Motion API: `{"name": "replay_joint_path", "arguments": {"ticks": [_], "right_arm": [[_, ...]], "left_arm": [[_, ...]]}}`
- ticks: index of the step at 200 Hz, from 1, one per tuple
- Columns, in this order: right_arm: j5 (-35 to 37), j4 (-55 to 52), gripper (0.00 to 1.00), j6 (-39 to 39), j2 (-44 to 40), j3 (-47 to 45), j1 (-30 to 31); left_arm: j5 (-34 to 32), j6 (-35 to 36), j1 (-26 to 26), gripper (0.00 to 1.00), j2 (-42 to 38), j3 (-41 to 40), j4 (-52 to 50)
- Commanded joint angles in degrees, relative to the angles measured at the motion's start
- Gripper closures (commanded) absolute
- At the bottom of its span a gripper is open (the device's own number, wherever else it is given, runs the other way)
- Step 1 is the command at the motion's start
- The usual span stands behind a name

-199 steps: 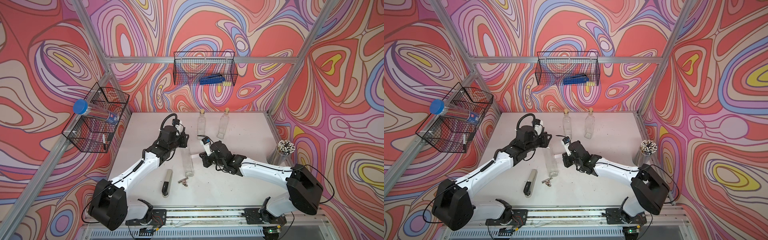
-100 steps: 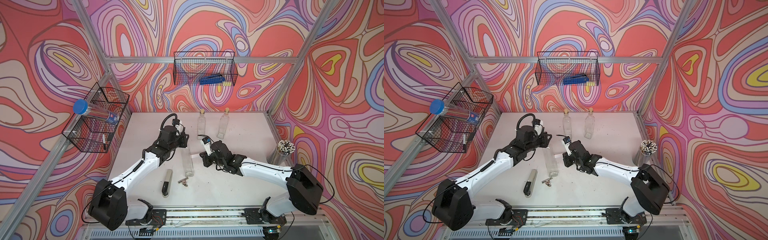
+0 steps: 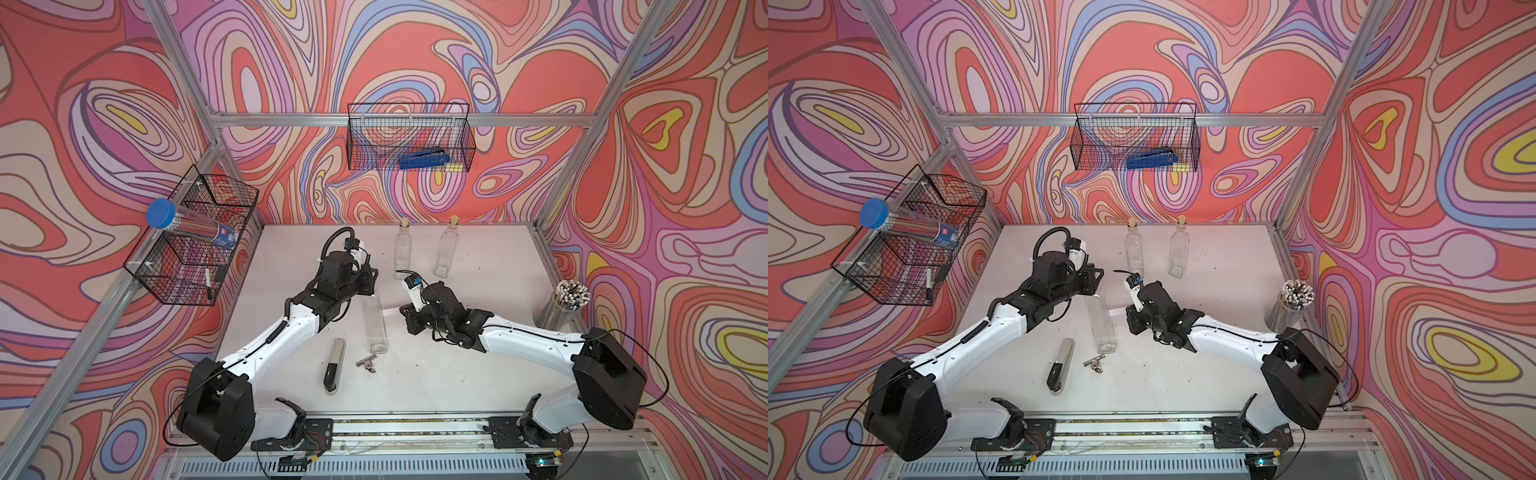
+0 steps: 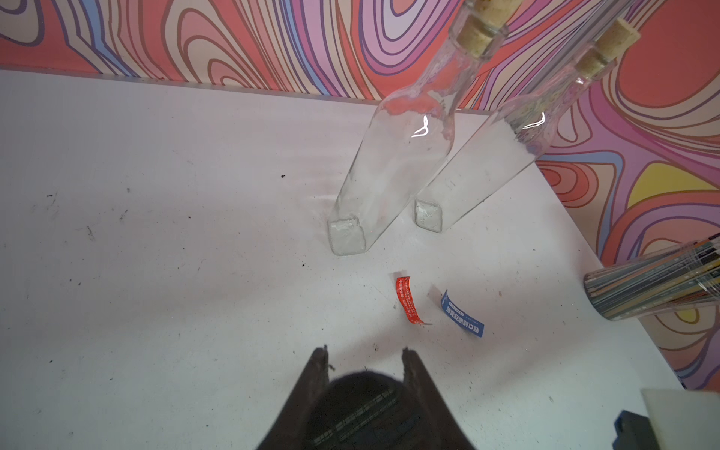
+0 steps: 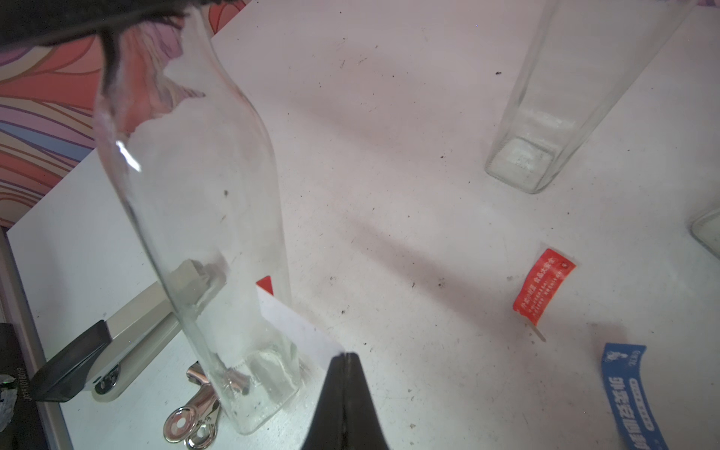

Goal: Remove the label from the bottle
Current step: Tear open the label from the bottle.

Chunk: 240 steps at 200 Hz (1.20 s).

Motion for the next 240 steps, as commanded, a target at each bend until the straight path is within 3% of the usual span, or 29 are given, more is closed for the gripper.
{"name": "replay_joint_path", "arguments": {"ticks": [1, 240], "right_arm": [[2.1, -0.5, 1.0, -0.3, -1.1, -1.1, -1.1], [2.8, 0.3, 1.0, 0.1, -0.4, -2.1, -1.7]], "left_arm": [[-1.3, 3.1, -0.1, 1.0, -1.0, -1.0, -1.1], [-1.3, 3.0, -0.2, 1.0, -1.4, -1.7, -0.3]]}}
